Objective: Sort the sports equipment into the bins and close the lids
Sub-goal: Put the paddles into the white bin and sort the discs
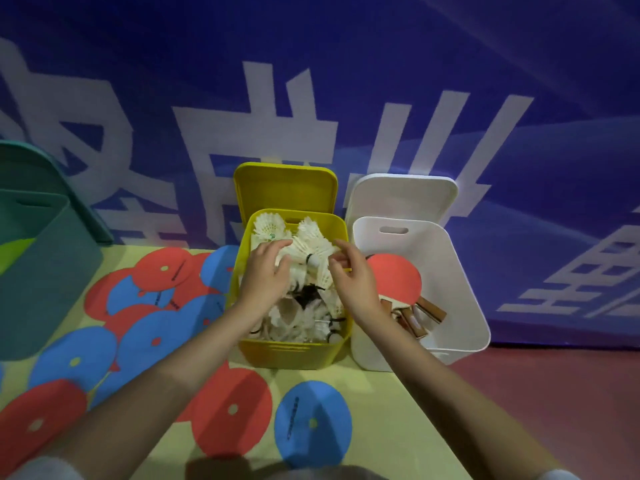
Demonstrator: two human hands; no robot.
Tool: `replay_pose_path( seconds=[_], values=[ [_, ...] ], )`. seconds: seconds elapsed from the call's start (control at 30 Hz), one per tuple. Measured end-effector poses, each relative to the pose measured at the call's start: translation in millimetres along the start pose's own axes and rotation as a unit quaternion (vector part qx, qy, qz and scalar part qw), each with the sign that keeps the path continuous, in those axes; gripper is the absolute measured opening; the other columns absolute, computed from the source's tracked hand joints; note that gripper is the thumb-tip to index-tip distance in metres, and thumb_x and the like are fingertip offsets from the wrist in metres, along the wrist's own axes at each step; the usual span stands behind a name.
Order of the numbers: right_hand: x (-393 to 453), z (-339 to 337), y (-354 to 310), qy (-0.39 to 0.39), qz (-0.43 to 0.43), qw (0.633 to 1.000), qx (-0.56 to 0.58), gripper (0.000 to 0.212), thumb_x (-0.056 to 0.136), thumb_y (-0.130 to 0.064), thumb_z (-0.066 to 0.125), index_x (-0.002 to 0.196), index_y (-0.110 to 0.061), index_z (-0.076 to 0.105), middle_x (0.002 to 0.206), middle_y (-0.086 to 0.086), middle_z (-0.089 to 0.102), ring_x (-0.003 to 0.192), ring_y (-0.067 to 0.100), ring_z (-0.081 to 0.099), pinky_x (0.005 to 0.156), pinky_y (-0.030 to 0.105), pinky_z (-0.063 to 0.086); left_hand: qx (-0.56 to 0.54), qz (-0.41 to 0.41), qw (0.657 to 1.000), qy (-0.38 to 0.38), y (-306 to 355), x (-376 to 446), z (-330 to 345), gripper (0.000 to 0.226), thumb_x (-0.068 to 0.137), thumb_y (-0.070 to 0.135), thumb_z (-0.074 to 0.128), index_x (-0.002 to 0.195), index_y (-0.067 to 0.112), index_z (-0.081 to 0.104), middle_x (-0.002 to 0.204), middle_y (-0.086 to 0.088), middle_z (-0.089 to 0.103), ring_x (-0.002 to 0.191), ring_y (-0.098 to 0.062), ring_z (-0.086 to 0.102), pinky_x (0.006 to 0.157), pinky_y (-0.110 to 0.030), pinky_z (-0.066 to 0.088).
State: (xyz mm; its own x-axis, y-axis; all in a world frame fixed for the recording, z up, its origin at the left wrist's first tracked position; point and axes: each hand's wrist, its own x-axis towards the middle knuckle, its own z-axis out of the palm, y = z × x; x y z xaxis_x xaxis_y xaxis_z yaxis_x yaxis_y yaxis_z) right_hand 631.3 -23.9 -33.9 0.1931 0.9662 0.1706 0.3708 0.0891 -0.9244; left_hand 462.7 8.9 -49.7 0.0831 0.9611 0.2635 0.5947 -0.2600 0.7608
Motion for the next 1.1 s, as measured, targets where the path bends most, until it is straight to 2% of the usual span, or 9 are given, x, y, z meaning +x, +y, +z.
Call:
replay_pose_path(
  seconds=[0.1,0.2,0.4,0.53,0.73,0.87,0.93,1.0,1.1],
  values=[
    [-13.4,49.2,-21.6,-0.029,-0.008,0.998,0.049,0.031,0.093,-0.011,0.053,0.122,-0.023,0.057,0.09,0.001,0.062,0.084,0.014,0.062,0.069,0.018,0.047,-0.014,-0.028,0.999,0.041,-30.0,-10.4,-45.5,0.031,0.097,0.015,0.046,0.124,0.022,0.058,0.118,0.003,0.053,0.096,-0.008,0.053,0.081,-0.023,0.042],
    [-20.5,99.6,-43.4,-0.057,-0.01,0.996,0.069,0.03,0.094,-0.008,0.051,0.12,-0.021,0.058,0.091,0.008,0.063,0.078,0.017,0.065,0.066,0.018,0.049,-0.026,-0.03,0.998,0.052,-61.9,-19.4,-91.7,0.03,0.094,0.007,0.048,0.118,0.018,0.062,0.114,0.0,0.057,0.098,-0.012,0.056,0.084,-0.026,0.046],
    [-28.6,197.4,-80.5,-0.087,-0.037,0.995,0.03,0.03,0.092,-0.007,0.05,0.12,-0.015,0.058,0.085,0.001,0.061,0.078,0.02,0.064,0.069,0.028,0.051,-0.053,-0.07,0.992,0.087,-128.3,-26.5,-176.9,0.031,0.089,-0.003,0.049,0.111,0.012,0.066,0.107,0.001,0.06,0.09,-0.014,0.059,0.081,-0.014,0.045],
    [-38.4,247.9,-74.4,-0.11,-0.095,0.985,-0.092,0.03,0.09,-0.006,0.053,0.118,-0.012,0.063,0.092,0.0,0.063,0.082,0.013,0.059,0.075,0.024,0.045,-0.024,-0.132,0.99,0.04,-205.5,-49.7,-206.0,0.03,0.087,0.0,0.049,0.11,0.01,0.065,0.109,-0.011,0.064,0.098,-0.023,0.063,0.088,-0.033,0.048],
    [-64.4,277.7,-52.7,-0.113,-0.029,0.985,-0.124,0.027,0.09,-0.008,0.053,0.114,-0.011,0.064,0.083,0.0,0.06,0.076,0.013,0.056,0.067,0.018,0.039,0.019,-0.188,0.982,-0.018,-276.2,-93.4,-222.6,0.03,0.086,-0.005,0.05,0.11,0.004,0.065,0.11,-0.015,0.064,0.1,-0.028,0.062,0.09,-0.034,0.046],
    [-88.9,311.6,-38.9,-0.17,0.018,0.978,-0.124,0.029,0.087,-0.01,0.049,0.112,-0.011,0.064,0.071,0.005,0.058,0.068,0.017,0.058,0.065,0.032,0.046,0.024,-0.206,0.978,-0.037,-300.4,-113.2,-242.3,0.029,0.088,-0.001,0.051,0.11,0.009,0.066,0.107,-0.012,0.062,0.097,-0.026,0.061,0.086,-0.033,0.046],
    [-97.4,331.7,-29.6,-0.197,0.047,0.968,-0.145,0.028,0.089,-0.005,0.051,0.113,-0.009,0.063,0.068,0.002,0.055,0.064,0.007,0.057,0.065,0.031,0.044,0.025,-0.217,0.975,-0.038,-312.0,-126.5,-254.1,0.028,0.087,0.0,0.052,0.11,0.008,0.066,0.108,-0.014,0.062,0.097,-0.027,0.061,0.089,-0.035,0.047],
    [-101.5,349.4,-15.4,-0.213,0.08,0.958,-0.174,0.031,0.089,-0.009,0.057,0.119,-0.005,0.061,0.078,0.002,0.058,0.079,0.011,0.061,0.076,0.032,0.045,0.051,-0.229,0.971,-0.045,-324.8,-142.0,-263.3,0.028,0.086,0.01,0.056,0.112,0.007,0.066,0.11,-0.016,0.062,0.104,-0.031,0.06,0.093,-0.04,0.046],
    [-100.9,371.0,11.5,-0.191,0.149,0.931,-0.274,0.056,0.087,-0.03,0.065,0.135,-0.006,0.049,0.121,0.02,0.056,0.12,0.035,0.048,0.103,0.037,0.033,0.137,-0.301,0.938,-0.107,-339.7,-167.7,-271.1,0.044,0.088,0.028,0.059,0.128,0.012,0.055,0.124,-0.017,0.053,0.119,-0.034,0.049,0.099,-0.039,0.04]
  ],
)
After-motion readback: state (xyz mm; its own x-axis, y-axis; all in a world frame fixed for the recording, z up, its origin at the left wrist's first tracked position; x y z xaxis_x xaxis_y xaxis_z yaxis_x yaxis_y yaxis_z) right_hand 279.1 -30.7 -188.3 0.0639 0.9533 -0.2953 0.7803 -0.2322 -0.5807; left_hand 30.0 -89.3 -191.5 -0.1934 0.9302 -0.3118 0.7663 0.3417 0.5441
